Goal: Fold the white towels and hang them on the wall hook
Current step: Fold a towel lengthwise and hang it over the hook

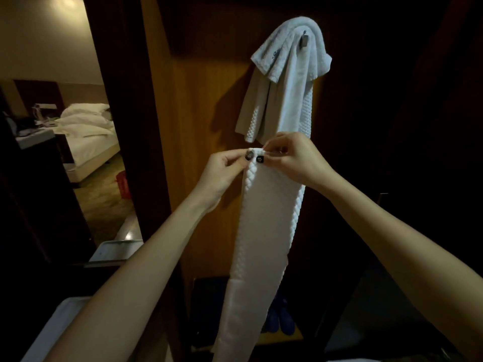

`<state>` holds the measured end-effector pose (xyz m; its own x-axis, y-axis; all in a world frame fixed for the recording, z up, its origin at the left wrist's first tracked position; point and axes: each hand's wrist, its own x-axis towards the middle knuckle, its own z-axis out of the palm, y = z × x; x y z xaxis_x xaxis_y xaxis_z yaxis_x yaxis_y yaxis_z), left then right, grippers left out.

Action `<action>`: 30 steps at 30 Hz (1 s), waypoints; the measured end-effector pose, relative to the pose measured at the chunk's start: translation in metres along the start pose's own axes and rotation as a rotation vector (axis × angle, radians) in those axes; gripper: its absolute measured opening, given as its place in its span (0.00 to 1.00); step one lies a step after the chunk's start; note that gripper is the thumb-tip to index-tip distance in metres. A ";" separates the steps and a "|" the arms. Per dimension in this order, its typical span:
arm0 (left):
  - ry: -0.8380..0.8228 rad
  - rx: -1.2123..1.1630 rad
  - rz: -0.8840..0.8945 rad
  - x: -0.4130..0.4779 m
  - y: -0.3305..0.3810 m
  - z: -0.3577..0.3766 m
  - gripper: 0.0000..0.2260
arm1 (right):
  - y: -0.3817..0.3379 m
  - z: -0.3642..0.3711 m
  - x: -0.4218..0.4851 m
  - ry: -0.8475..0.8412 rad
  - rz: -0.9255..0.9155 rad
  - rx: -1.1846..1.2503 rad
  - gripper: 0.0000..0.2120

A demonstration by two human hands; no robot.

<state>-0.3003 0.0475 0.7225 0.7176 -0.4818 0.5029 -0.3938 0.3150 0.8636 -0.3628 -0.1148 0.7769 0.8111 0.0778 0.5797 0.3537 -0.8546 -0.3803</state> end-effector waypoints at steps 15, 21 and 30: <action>0.282 0.124 0.090 0.002 -0.011 -0.012 0.06 | 0.021 -0.005 -0.018 -0.074 0.105 0.180 0.21; 0.317 0.418 0.224 0.008 -0.008 -0.016 0.04 | 0.009 0.005 -0.007 0.154 0.080 0.249 0.13; 0.548 0.261 0.184 0.019 -0.007 -0.004 0.08 | 0.017 0.036 -0.036 0.223 -0.045 0.710 0.42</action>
<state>-0.2822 0.0394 0.7260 0.7872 0.0717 0.6125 -0.6165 0.1097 0.7796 -0.3691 -0.1141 0.7238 0.7016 -0.0661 0.7095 0.6615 -0.3096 -0.6831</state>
